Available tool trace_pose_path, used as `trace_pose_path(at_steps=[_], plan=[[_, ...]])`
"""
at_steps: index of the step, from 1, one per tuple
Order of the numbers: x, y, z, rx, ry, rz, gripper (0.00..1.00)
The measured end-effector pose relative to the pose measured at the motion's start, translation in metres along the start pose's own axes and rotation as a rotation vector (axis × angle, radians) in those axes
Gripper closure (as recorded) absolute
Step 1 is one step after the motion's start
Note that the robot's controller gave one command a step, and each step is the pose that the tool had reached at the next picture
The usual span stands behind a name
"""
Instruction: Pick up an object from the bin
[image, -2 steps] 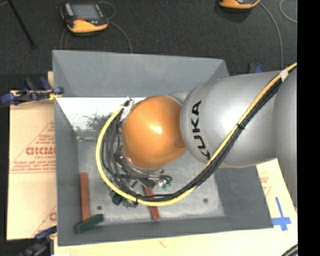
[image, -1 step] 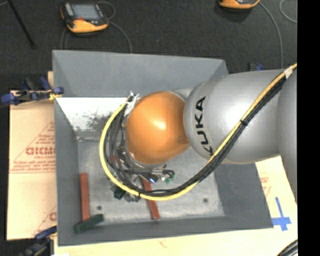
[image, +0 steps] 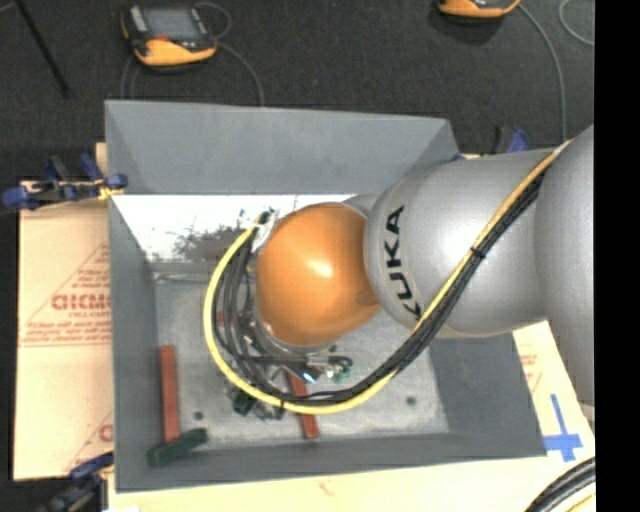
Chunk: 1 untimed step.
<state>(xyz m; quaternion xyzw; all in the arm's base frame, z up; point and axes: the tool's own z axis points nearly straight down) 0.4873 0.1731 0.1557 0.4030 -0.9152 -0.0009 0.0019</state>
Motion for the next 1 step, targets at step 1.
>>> trace_pose_path(at_steps=[1], plan=[[-0.0113, -0.0110, -0.0856, 0.003, -0.006, 0.018, 1.00]])
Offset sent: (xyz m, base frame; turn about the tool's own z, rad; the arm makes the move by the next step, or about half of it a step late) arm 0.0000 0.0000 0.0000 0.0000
